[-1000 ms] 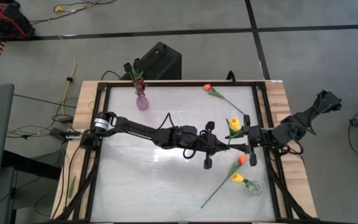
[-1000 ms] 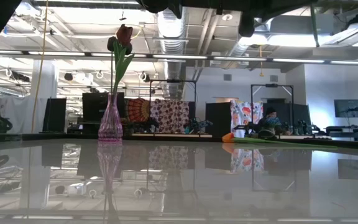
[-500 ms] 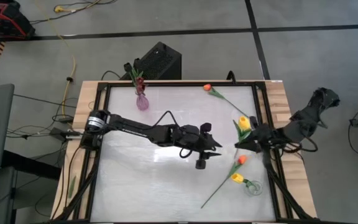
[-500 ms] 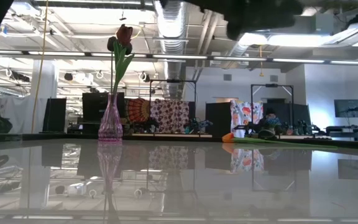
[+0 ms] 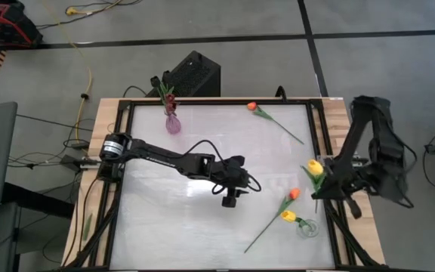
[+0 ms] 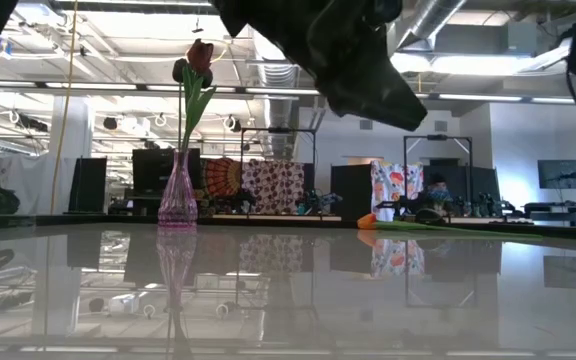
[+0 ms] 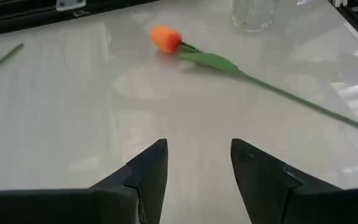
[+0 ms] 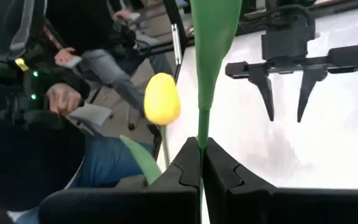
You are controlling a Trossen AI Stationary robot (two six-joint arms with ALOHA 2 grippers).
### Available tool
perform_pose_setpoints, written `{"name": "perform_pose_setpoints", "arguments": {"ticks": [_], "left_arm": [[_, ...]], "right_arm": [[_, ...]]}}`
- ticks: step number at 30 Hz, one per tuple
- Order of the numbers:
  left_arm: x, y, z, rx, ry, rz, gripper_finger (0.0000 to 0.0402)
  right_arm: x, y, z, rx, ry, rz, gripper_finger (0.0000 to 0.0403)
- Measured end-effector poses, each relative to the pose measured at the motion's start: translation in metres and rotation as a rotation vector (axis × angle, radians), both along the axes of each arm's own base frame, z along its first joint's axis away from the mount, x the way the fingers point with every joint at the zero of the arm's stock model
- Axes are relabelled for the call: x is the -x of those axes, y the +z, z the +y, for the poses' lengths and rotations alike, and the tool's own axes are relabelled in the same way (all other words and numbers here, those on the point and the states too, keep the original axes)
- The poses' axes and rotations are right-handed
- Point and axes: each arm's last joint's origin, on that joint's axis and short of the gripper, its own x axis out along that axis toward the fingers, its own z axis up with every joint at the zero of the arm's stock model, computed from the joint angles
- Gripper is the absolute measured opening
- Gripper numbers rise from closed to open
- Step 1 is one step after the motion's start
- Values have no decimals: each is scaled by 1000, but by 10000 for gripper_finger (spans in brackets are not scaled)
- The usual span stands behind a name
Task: Sort flowers into vase by color
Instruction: Put the yellow flower into the transparent vase
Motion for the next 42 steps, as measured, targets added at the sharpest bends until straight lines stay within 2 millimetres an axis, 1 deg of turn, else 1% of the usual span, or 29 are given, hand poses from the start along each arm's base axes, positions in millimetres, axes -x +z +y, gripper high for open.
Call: {"name": "perform_pose_setpoints", "arguments": {"ticks": [5, 10, 13, 18, 26, 28, 32, 36, 42], "left_arm": [[3, -9, 0, 14, 12, 17, 167], [1, -6, 0, 29, 18, -37, 167], [0, -5, 0, 40, 23, -58, 167], [-2, -1, 0, 63, 36, -73, 167], [-2, 0, 0, 92, 55, -74, 167], [-2, 0, 0, 95, 57, -74, 167], [-2, 0, 0, 95, 57, -75, 167], [-3, 1, 0, 94, 57, -83, 167], [-3, 1, 0, 78, 56, -86, 167]], "right_arm": [[12, -12, 31, 39, -18, -48, 25], [21, -31, 61, 117, -31, -75, 28], [23, -45, 73, 157, -63, -68, 29], [22, -61, 84, 187, -124, -69, 26], [26, -71, 95, 175, -116, -38, 32], [27, -73, 97, 170, -110, -30, 39], [28, -71, 96, 119, -119, -13, 68], [26, -68, 92, 85, -111, 59, 105], [19, -63, 83, 9, -82, 255, 165]]}}
